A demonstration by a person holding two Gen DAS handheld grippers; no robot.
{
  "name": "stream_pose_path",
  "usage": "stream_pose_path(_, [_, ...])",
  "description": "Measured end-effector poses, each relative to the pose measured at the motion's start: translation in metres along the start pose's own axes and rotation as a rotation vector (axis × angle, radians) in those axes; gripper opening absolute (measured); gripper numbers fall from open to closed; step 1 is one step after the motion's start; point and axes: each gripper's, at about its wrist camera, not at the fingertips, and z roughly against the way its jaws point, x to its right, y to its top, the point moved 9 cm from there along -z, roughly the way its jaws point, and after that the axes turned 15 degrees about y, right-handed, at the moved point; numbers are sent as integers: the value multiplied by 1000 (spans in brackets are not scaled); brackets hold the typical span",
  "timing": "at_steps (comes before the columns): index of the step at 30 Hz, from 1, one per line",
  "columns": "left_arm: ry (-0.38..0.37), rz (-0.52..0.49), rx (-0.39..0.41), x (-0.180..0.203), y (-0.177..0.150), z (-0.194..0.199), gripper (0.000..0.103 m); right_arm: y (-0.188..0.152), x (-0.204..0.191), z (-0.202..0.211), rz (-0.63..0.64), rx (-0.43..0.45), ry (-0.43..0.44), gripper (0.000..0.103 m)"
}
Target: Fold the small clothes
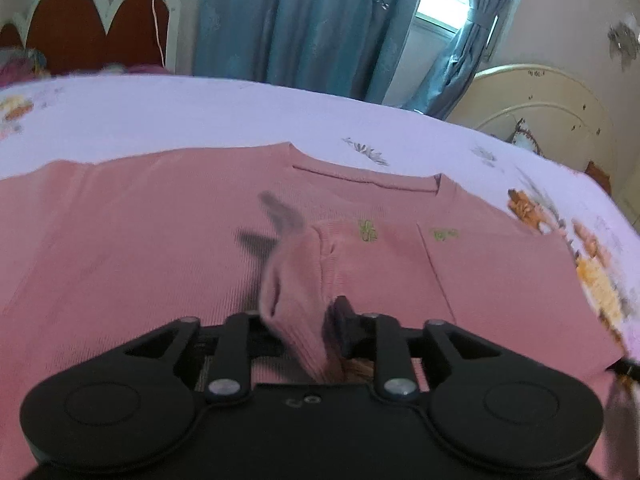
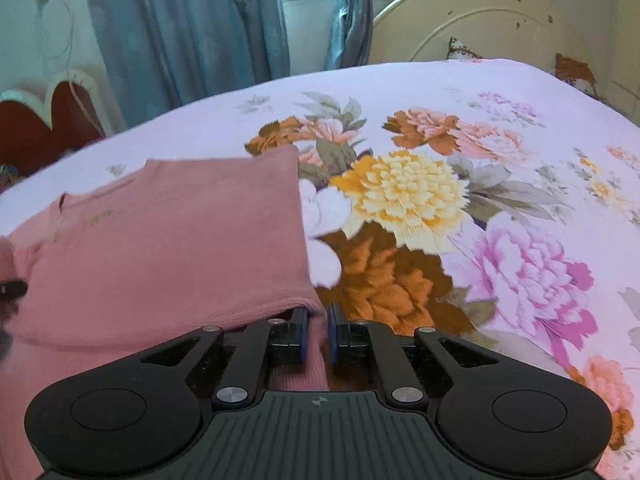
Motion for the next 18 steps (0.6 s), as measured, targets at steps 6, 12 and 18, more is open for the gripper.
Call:
stream_pose_path(6, [-72,113,-55,-9,7,-4,42,0,-4,30,-6,25,14,9])
stream_pose_path(12, [-72,129,-54,-4,5,-5,44,28,-11,38,30,101,14,58])
stream_pose_path(18, [-36,87,-47,-4,6,-10,37,54,-15,-4,52,78,47,58])
